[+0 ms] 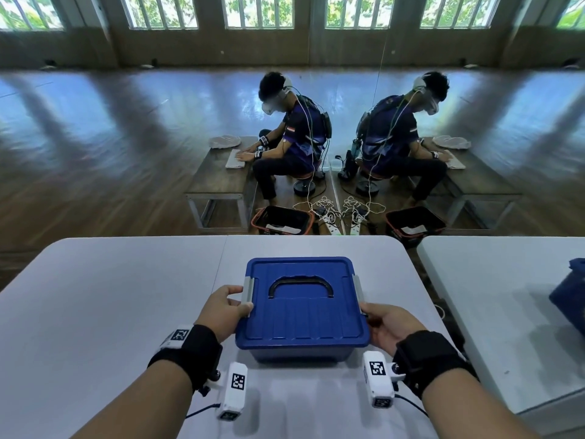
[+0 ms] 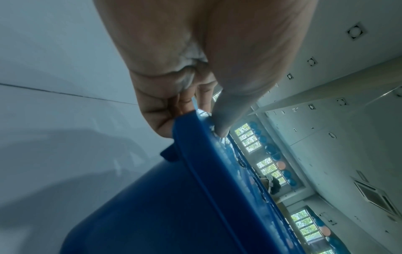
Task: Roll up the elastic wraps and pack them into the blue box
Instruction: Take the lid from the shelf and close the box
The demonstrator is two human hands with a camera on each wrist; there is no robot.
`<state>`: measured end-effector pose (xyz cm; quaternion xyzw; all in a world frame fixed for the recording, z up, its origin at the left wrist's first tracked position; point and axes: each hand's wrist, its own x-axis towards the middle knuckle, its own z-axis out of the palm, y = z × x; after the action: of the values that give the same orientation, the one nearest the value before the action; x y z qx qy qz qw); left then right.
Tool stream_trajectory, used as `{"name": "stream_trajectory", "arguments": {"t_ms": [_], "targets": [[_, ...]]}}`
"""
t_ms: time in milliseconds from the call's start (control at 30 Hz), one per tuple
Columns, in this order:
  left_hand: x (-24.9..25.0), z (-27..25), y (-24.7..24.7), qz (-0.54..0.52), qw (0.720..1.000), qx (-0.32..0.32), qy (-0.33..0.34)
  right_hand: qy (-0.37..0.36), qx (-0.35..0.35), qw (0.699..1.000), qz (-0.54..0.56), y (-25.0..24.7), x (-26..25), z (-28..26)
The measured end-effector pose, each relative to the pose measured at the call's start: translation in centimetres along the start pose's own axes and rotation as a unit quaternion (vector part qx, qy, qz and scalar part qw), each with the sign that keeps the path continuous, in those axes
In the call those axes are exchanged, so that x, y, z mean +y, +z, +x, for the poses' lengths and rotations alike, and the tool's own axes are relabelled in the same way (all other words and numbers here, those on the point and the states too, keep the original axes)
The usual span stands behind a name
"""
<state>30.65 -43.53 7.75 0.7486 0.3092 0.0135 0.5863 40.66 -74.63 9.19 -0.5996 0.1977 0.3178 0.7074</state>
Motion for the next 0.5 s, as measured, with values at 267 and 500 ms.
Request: {"name": "stream_trajectory", "arguments": {"t_ms": [267, 500], "targets": [[-0.6, 0.3, 0.1, 0.000, 1.000, 0.002, 0.004, -0.094, 0.075, 0.976, -0.182, 0.7, -0.2, 0.8], [-0.4, -0.9, 0.1, 0.020, 0.999, 0.015, 0.030, -0.172, 0.073, 0.948, -0.257, 0.2, 0.9, 0.7]]}}
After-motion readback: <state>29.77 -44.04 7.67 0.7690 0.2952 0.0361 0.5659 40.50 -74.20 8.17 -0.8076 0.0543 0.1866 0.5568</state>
